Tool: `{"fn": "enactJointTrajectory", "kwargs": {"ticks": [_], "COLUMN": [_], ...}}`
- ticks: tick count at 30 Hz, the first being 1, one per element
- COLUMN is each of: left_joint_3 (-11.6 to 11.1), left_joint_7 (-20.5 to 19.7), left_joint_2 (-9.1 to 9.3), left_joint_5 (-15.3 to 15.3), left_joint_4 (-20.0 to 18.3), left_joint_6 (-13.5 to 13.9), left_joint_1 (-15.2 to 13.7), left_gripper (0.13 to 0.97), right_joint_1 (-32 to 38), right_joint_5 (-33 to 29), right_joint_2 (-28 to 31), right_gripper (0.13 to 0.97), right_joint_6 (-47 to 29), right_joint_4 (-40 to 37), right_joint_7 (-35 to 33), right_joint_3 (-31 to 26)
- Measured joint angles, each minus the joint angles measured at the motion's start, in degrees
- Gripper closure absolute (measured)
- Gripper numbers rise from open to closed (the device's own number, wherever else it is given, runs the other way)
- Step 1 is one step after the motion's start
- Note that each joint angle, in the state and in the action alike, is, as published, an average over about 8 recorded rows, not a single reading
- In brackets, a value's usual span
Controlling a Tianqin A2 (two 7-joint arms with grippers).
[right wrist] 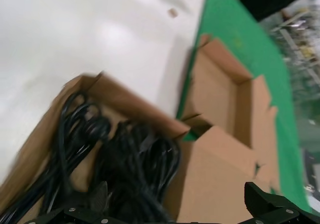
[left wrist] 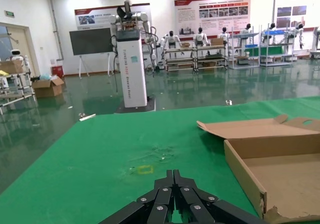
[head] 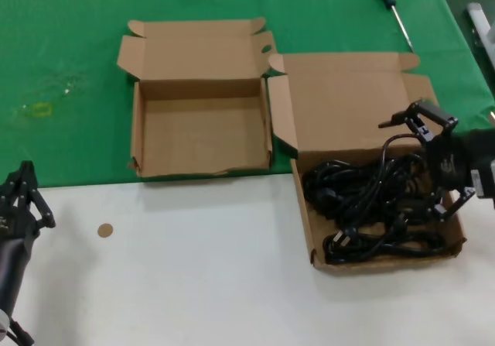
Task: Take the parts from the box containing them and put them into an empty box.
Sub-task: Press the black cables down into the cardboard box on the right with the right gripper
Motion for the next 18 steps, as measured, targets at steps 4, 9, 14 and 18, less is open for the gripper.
{"fn": "enactJointTrajectory", "kwargs": {"ticks": [4, 9, 14, 18], "left_joint_3": [0.0, 0.0, 0.0, 0.0], "left_joint_7": [0.0, 0.0, 0.0, 0.0], "left_joint_2": [0.0, 0.0, 0.0, 0.0], "left_joint_5": [0.0, 0.0, 0.0, 0.0], "left_joint_4": [0.0, 0.0, 0.0, 0.0], "left_joint_6": [0.0, 0.0, 0.0, 0.0], "left_joint_1": [0.0, 0.0, 0.0, 0.0], "left_gripper": [0.945, 0.945, 0.945, 0.945], "right_joint_1": [4.22, 7.71, 9.56, 10.3], "right_joint_5": [-3.3, -6.34, -8.11, -8.96], "right_joint_2": [-0.37, -1.53, -2.99, -4.08], "right_gripper": [0.129, 0.129, 0.129, 0.138], "right_joint_6": [-2.33, -3.64, -3.88, -3.69], "right_joint_4": [-2.76, -5.62, -7.64, -8.66], "right_joint_7": [-1.75, -3.36, -4.78, -5.58], "right_joint_3": [-2.98, -5.61, -7.32, -8.23]}}
